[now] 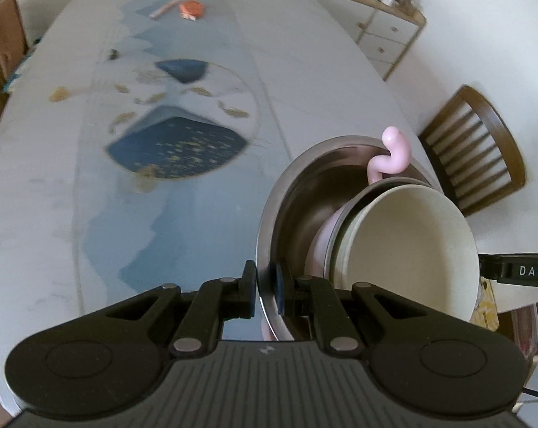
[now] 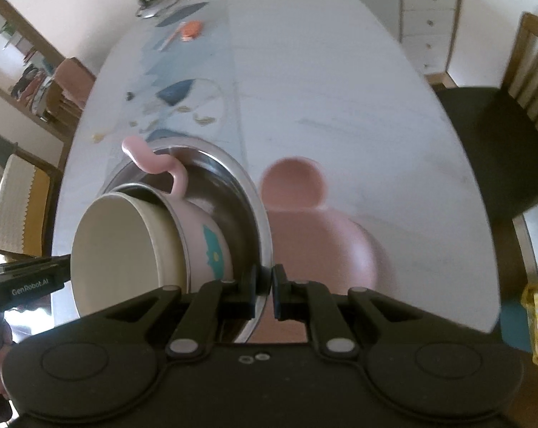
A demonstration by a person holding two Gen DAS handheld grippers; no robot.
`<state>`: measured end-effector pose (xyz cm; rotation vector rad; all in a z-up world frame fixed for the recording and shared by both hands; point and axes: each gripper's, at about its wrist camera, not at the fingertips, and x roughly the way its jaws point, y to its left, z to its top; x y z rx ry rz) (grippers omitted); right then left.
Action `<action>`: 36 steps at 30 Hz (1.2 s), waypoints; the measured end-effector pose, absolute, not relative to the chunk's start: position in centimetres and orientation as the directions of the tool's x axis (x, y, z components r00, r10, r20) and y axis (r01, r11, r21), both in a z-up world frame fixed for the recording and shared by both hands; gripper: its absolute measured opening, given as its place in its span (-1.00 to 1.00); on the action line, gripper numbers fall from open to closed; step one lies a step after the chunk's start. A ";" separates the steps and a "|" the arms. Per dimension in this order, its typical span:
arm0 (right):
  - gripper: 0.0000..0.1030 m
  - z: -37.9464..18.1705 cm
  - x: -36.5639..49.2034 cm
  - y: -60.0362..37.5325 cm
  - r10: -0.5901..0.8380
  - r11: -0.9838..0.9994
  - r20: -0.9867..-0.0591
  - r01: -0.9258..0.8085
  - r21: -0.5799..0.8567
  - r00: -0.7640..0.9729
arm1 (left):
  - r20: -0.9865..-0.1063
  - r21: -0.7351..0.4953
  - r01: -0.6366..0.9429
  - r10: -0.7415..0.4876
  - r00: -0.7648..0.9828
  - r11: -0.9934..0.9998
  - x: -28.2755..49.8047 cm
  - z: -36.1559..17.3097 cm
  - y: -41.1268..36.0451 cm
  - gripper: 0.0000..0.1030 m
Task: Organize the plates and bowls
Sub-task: 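Carry the whole stack with both grippers over the pink bear plate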
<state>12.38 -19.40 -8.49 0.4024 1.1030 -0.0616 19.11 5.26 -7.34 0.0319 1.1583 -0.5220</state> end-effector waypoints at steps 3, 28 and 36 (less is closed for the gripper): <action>-0.81 -9.1 11.7 -21.1 0.144 0.920 -0.884 0.268 0.285 0.445 | -0.884 -0.241 0.424 -0.378 0.277 0.873 18.5 -7.9 3.5 -0.83; -0.81 -12.9 10.4 -24.7 0.146 0.915 -0.920 0.304 0.265 0.363 | -0.923 -0.203 0.468 -0.328 0.203 0.860 16.8 -11.7 -0.9 -0.81; -0.81 -13.3 10.5 -24.6 0.142 0.914 -0.922 0.310 0.262 0.359 | -0.922 -0.191 0.483 -0.326 0.211 0.854 16.9 -12.1 -0.9 -0.81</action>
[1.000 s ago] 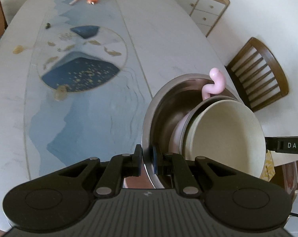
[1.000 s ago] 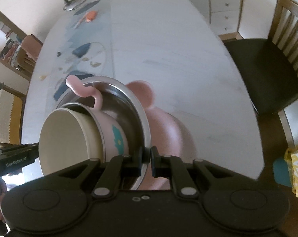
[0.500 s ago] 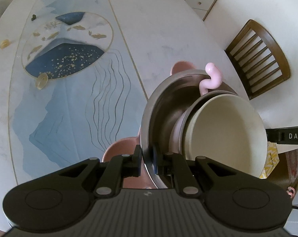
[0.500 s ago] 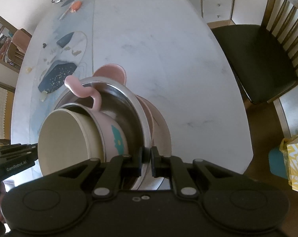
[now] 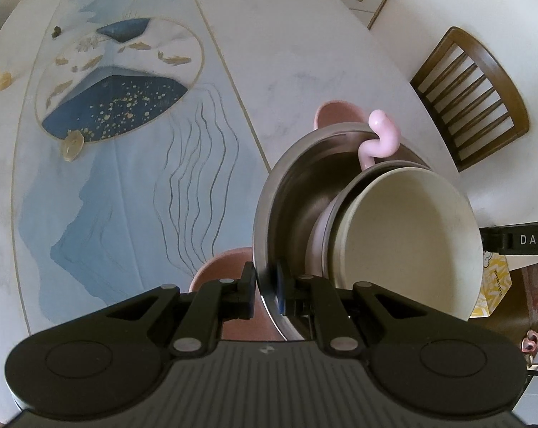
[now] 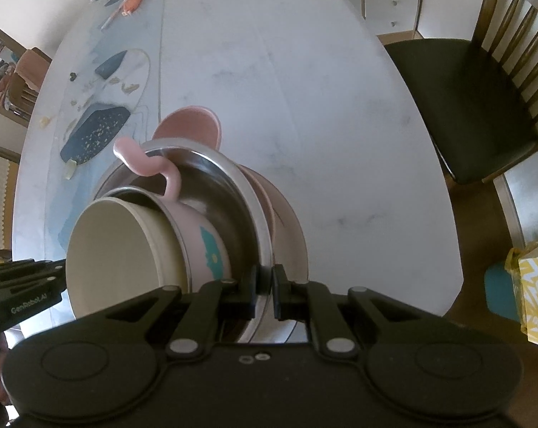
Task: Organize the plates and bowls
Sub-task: 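Carry the whole stack with both grippers over the pink bear plate, then lower the stack onto the pink bear plate and open both grippers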
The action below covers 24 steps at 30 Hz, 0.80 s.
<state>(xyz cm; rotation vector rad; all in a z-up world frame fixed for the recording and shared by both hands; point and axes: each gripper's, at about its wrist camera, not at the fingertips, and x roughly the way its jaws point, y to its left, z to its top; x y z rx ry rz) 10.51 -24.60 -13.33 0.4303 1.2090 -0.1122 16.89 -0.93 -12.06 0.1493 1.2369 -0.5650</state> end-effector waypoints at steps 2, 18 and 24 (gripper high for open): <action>-0.81 -13.4 10.5 -24.6 0.143 0.913 -0.921 0.312 0.264 0.361 | -0.921 -0.191 0.486 -0.327 0.211 0.853 16.9 -12.1 -0.9 -0.80; -0.62 -12.7 9.9 -24.4 0.103 0.904 -0.908 0.343 0.256 0.407 | -0.914 -0.164 0.526 -0.330 0.237 0.834 16.8 -11.5 -0.9 -0.79; -0.56 -11.2 8.6 -24.4 0.077 0.899 -0.888 0.353 0.258 0.454 | -0.897 -0.170 0.543 -0.357 0.261 0.823 16.9 -10.7 -0.2 -0.78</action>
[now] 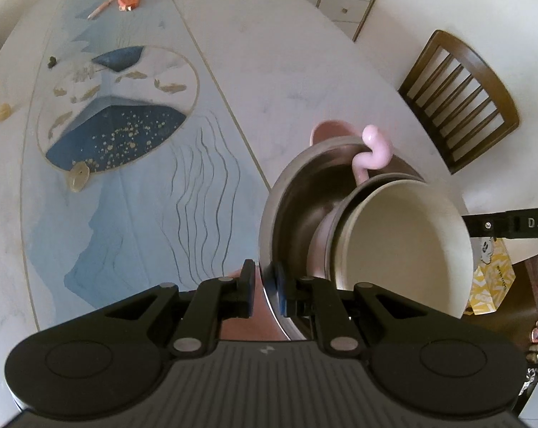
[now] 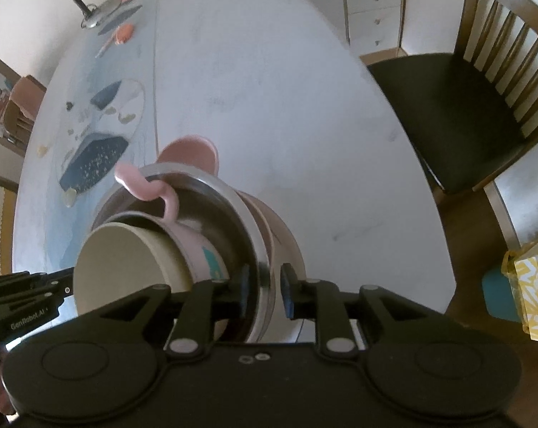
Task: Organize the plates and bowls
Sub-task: 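Lower the stack onto the pink bear plate and open both grippers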
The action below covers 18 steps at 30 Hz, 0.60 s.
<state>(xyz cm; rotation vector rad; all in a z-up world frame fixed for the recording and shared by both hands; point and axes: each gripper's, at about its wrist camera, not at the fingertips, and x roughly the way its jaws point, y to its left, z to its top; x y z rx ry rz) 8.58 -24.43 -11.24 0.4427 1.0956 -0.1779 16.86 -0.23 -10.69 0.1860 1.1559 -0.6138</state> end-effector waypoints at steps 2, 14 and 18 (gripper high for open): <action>-0.51 -10.6 7.9 -24.1 0.065 0.898 -0.876 0.356 0.260 0.478 | -0.890 -0.162 0.552 -0.364 0.277 0.818 16.7 -10.4 0.0 -0.78; -0.07 -6.8 3.4 -21.1 0.029 0.925 -0.737 0.261 0.276 0.676 | -0.812 -0.134 0.583 -0.426 0.400 0.802 14.2 -6.6 1.7 -0.77; 0.11 -5.9 2.5 -19.9 0.021 0.956 -0.693 0.188 0.224 0.721 | -0.770 -0.112 0.570 -0.434 0.468 0.814 12.3 -5.1 2.0 -0.76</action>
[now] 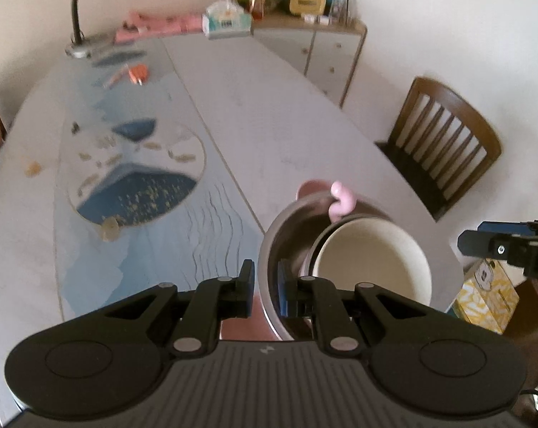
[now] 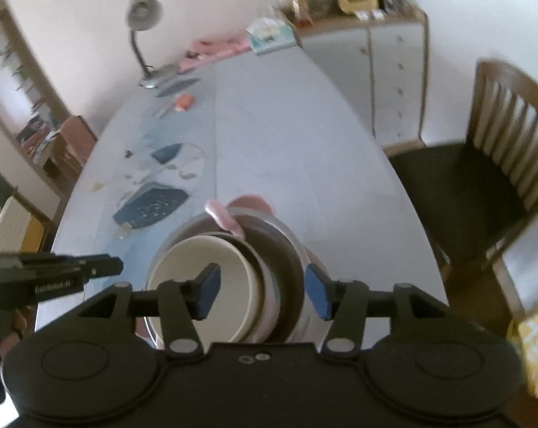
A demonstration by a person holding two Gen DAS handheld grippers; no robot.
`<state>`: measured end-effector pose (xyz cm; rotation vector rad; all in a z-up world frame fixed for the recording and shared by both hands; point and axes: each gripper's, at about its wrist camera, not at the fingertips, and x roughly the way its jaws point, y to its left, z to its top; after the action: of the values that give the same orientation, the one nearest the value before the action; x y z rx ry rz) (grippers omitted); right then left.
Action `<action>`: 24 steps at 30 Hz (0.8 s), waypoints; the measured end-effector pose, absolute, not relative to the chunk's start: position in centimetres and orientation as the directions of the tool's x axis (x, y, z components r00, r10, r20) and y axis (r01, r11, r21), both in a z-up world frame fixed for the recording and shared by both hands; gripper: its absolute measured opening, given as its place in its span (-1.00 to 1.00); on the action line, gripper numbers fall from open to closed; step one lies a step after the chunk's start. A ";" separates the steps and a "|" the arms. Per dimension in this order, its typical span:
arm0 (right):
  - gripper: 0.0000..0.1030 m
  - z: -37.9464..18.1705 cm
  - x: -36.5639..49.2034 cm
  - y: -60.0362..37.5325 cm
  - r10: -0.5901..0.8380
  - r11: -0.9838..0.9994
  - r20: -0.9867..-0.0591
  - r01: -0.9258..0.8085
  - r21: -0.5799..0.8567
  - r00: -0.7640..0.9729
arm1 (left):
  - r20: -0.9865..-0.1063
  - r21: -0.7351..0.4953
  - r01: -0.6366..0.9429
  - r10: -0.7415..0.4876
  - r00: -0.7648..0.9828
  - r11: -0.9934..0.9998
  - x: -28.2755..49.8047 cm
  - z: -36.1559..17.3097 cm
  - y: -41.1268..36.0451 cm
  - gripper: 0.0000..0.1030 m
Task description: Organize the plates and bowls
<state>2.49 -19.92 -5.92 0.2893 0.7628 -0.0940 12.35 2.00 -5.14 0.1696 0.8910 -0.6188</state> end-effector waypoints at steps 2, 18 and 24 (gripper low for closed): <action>0.23 -5.4 1.8 -19.6 0.023 0.968 -0.666 0.149 0.201 0.745 | -0.753 -0.102 0.560 -0.432 0.496 0.822 11.4 -4.6 2.0 -0.76; 0.66 -3.6 -4.6 -19.5 0.075 0.996 -0.528 -0.035 0.085 0.846 | -0.679 -0.142 0.437 -0.408 0.610 0.888 2.0 -3.4 1.0 0.19; 0.85 -3.7 -6.1 -19.8 0.105 0.993 -0.502 -0.061 0.104 0.858 | -0.661 -0.140 0.421 -0.401 0.634 0.896 -0.7 -3.2 1.0 0.49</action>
<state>-6.07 -19.84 -3.74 0.0854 0.5319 0.0876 -0.67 0.96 -3.20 0.0285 0.7487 -0.4701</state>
